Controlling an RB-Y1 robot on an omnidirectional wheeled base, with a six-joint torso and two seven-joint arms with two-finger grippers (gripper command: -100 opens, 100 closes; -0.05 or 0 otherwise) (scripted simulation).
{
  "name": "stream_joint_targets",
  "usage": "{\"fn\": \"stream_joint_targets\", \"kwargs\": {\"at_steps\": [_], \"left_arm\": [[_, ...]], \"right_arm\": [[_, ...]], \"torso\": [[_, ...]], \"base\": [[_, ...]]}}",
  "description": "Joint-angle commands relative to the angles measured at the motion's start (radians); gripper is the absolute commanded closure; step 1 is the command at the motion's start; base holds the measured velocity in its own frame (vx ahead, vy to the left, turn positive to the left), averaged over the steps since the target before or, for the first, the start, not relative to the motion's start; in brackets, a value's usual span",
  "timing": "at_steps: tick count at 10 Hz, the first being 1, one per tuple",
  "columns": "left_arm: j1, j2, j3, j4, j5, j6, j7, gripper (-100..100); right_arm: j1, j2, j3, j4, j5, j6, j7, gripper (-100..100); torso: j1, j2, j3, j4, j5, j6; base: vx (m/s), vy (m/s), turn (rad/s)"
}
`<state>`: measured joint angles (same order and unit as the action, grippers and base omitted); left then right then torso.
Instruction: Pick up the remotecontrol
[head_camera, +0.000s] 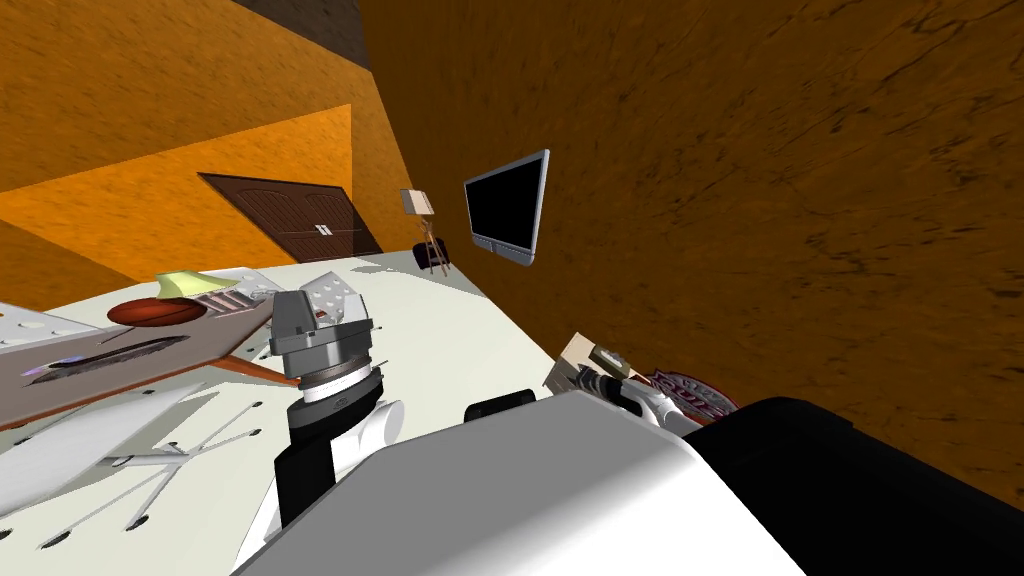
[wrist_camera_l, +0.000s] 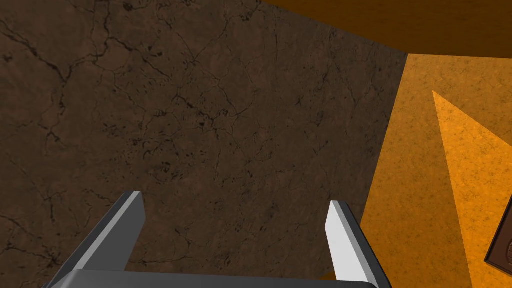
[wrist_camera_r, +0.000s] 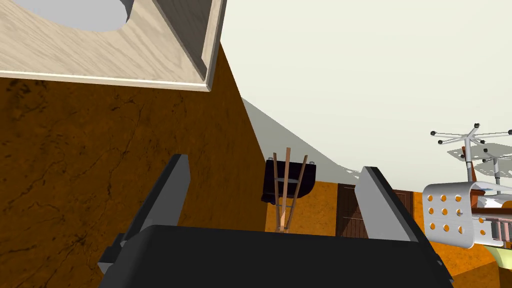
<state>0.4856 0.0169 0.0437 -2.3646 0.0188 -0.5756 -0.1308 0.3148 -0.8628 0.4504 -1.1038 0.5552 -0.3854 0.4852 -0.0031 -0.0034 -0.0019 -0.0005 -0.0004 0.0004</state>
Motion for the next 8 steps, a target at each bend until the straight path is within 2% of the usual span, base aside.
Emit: {"fn": "stream_joint_targets", "kwargs": {"at_steps": [1,2,6,7,8], "left_arm": [[0.000,0.000,0.000,0.000,0.000,0.000,0.000,0],[0.000,0.000,0.000,0.000,0.000,0.000,0.000,0],[0.000,0.000,0.000,0.000,0.000,0.000,0.000,0],[0.000,0.000,0.000,0.000,0.000,0.000,0.000,0],[0.000,0.000,0.000,0.000,0.000,0.000,0.000,0]], "right_arm": [[-0.003,-0.001,0.021,0.036,0.003,0.007,-0.001,-100],[-0.003,-0.001,0.021,0.036,0.003,0.007,-0.001,-100],[-0.012,-0.055,0.132,0.180,0.004,-0.001,-0.018,-100],[-0.012,-0.055,0.135,0.180,0.004,-0.001,-0.018,-100],[-0.013,-0.066,0.161,0.204,0.004,-0.003,-0.022,-100]], "torso": [[0.000,0.000,0.000,0.000,0.000,0.000],[0.001,0.001,0.000,0.000,0.000,0.001],[0.000,0.000,0.000,0.000,0.000,0.001],[-0.001,-0.001,-0.001,0.000,0.000,0.000],[0.000,0.000,0.000,0.000,0.000,0.001]], "base": [[0.037,-0.040,0.073],[0.010,-0.014,-0.022],[0.047,-0.039,0.148],[0.042,-0.059,0.054],[0.025,-0.038,0.075]]}}
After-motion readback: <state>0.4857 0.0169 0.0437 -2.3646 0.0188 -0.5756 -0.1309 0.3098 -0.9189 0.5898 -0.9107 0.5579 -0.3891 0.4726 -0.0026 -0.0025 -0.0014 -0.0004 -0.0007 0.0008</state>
